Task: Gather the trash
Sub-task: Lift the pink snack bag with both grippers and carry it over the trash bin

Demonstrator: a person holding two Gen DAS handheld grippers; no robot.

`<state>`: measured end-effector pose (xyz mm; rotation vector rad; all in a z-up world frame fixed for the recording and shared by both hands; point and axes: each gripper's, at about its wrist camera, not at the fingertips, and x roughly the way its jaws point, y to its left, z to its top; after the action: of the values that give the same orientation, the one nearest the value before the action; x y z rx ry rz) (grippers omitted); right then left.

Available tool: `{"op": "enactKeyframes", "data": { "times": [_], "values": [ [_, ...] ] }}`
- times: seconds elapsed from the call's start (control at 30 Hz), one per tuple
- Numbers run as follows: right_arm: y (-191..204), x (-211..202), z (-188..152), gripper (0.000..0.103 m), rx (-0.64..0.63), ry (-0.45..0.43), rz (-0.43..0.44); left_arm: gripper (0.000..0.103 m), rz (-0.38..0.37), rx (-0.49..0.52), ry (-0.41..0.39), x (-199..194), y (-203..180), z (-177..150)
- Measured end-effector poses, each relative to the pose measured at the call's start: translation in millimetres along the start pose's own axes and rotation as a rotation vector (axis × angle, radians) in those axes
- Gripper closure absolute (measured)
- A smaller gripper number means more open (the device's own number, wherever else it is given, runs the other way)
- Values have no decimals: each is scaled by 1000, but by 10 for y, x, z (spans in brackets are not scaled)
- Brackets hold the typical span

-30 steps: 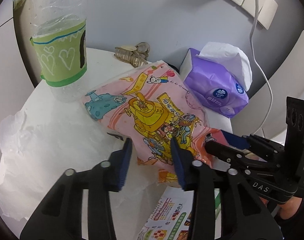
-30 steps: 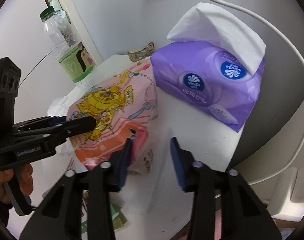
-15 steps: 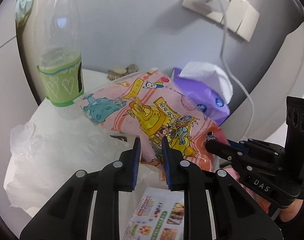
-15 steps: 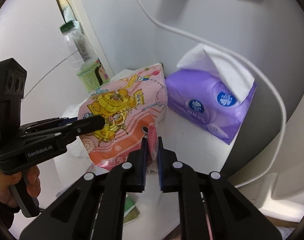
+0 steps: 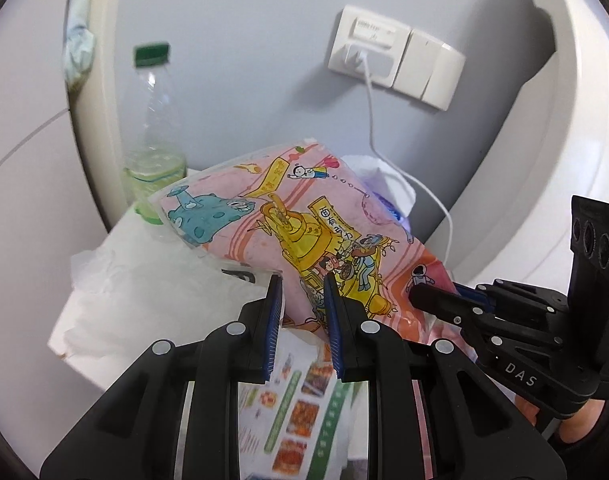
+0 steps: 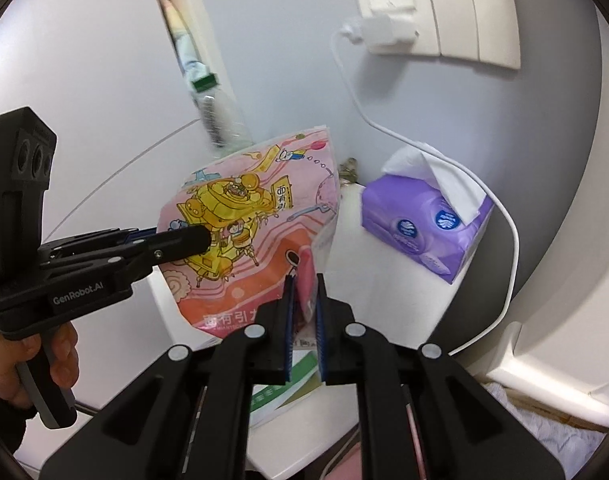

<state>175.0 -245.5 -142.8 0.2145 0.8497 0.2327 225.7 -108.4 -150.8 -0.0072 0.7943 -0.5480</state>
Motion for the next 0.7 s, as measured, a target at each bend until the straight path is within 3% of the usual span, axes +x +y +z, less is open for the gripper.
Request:
{"op": "enactKeyframes", "data": {
  "times": [0.4, 0.7],
  "values": [
    [841, -413, -247, 92, -118, -18, 94, 83, 99, -44, -74, -1066, 164, -431],
    [1575, -318, -684, 92, -229, 66, 201, 83, 206, -132, -67, -1740, 553, -1186]
  ]
}}
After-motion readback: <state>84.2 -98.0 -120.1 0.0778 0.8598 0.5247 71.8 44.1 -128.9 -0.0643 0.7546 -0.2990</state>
